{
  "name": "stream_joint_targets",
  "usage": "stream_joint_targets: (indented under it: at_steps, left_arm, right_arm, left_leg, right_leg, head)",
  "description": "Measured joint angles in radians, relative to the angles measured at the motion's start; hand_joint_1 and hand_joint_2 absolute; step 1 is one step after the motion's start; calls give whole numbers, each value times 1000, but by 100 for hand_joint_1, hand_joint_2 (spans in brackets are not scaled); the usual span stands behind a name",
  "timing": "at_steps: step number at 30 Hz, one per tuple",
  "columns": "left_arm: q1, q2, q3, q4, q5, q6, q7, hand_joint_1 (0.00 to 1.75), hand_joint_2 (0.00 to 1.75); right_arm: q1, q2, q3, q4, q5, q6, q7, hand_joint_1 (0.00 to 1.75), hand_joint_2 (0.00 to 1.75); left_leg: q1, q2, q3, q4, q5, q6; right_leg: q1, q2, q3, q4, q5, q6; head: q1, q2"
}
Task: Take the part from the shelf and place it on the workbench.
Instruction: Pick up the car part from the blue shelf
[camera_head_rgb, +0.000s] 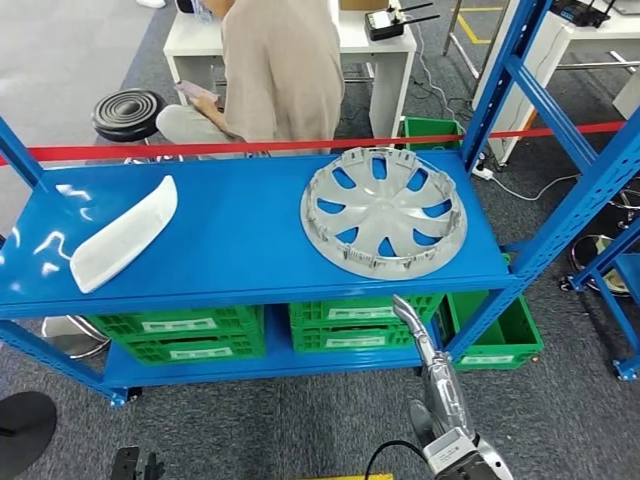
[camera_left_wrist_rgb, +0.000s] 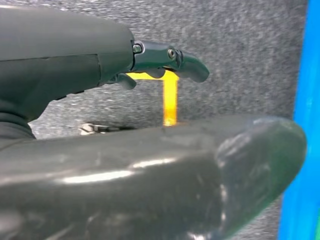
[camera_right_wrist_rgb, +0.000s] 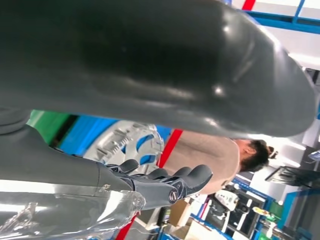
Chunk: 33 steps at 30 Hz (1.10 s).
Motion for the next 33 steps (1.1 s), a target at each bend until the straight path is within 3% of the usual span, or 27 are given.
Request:
stream_joint_targets:
  at_steps: [2, 5, 7, 10, 11, 12, 14, 16, 21, 22, 25, 26, 27, 30, 31, 33]
  left_arm:
    - [-2, 0, -2, 0, -2, 0, -1, 0, 0]
    - [-7, 0, -10, 0, -9, 0, -1, 0, 0]
    - [-12, -1, -16, 0, -17, 0, -1, 0, 0]
    - [-14, -3, -25, 0, -33, 1, 11, 0, 0]
    - [-13, -3, -29, 1, -38, 1, 19, 0, 0]
    - [-13, -3, -33, 1, -44, 2, 28, 0, 0]
    - [-12, -1, -41, 2, -58, 5, 50, 0, 0]
    - [-11, 0, -50, 4, -75, 9, 74, 0, 0]
    - [1, 5, -73, 12, -110, 14, 130, 0, 0]
    - [1, 7, -76, 13, -114, 14, 139, 0, 0]
    - [3, 14, -84, 14, -128, 15, 171, 0, 0]
    - [5, 15, -86, 15, -135, 14, 184, 0, 0]
    - [6, 16, -89, 16, -143, 12, 197, 0, 0]
    - [9, 21, -101, 20, -169, 2, 235, 0, 0]
    - [9, 23, -105, 21, -175, -1, 247, 0, 0]
    - [10, 27, -111, 24, -183, -4, 265, 0, 0]
  right_arm:
    - [-4, 0, 4, 3, -3, 8, -1, 0, 0]
    - [-15, 0, 18, 4, -17, 25, -9, 0, 0]
    - [-30, 0, 34, 6, -35, 43, -16, 0, 0]
    - [-60, -2, 64, 13, -58, 71, -20, 0, 0]
    - [-71, -3, 75, 17, -60, 78, -20, 0, 0]
    - [-84, -4, 86, 20, -58, 84, -19, 0, 0]
    - [-115, -5, 110, 25, -46, 96, -17, 0, 87]
    - [-149, -6, 136, 31, -25, 106, -9, 0, 175]
    - [-239, -10, 204, 53, 52, 110, 41, 0, 175]
    - [-257, -12, 217, 60, 68, 106, 52, 0, 175]
    - [-304, -18, 252, 95, 128, 84, 89, 0, 175]
    - [-319, -20, 262, 111, 153, 77, 103, 0, 175]
    - [-337, -23, 274, 129, 182, 69, 118, 0, 175]
    - [-406, -29, 307, 193, 268, 49, 161, 0, 175]
    - [-430, -31, 318, 217, 295, 44, 174, 0, 175]
    - [-473, -34, 337, 266, 346, 35, 201, 0, 175]
  left_leg:
    - [-2, -1, 16, -5, -13, -14]
    - [-2, 0, 16, 17, -8, -32]
    - [-2, 1, -37, 106, -24, -41]
    - [-1, 1, -159, 257, -94, -48]
    - [-1, 1, -182, 265, -93, -48]
    - [-1, 1, -189, 242, -65, -47]
    - [-1, 3, -165, 127, 43, -43]
    - [-3, 6, -139, 30, 94, -36]
    - [3, 7, -128, 4, 103, -8]
    - [5, 7, -125, 3, 102, -3]
    - [4, 7, -121, 3, 95, 5]
    - [4, 6, -118, 3, 92, 5]
    - [4, 5, -114, 3, 88, 4]
    - [4, 2, -93, 4, 73, -7]
    - [2, 1, -89, 5, 70, -12]
    - [0, 0, -88, 2, 70, -22]
  right_leg:
    - [3, -2, 13, -43, 41, -12]
    - [0, 2, 33, -52, 40, -29]
    - [-4, 3, 45, -57, 36, -38]
    - [-4, 7, 55, -59, 23, -45]
    - [-4, 9, 61, -59, 17, -45]
    - [-4, 10, 69, -59, 11, -45]
    - [-4, 12, 86, -60, -2, -41]
    - [-1, 13, 96, -59, -15, -32]
    - [4, 9, 95, -40, -49, -4]
    - [3, 7, 76, 2, -72, 1]
    - [0, 5, -34, 192, -149, 11]
    - [0, 5, -57, 220, -146, 12]
    - [0, 5, -61, 208, -121, 11]
    - [0, 5, 9, 18, 4, 5]
    - [1, 6, 29, -29, 25, 1]
    - [4, 10, 39, -53, 28, -9]
  head:
    - [-1, 0]
    - [-3, 0]
    - [-6, 0]
    - [-7, 0]
    - [-7, 0]
    - [-7, 0]
    - [-7, 0]
    - [-8, 0]
    - [-6, 0]
    - [-4, 0]
    - [1, 0]
    - [1, 0]
    - [1, 0]
    - [2, 0]
    - [1, 0]
    - [-1, 0]
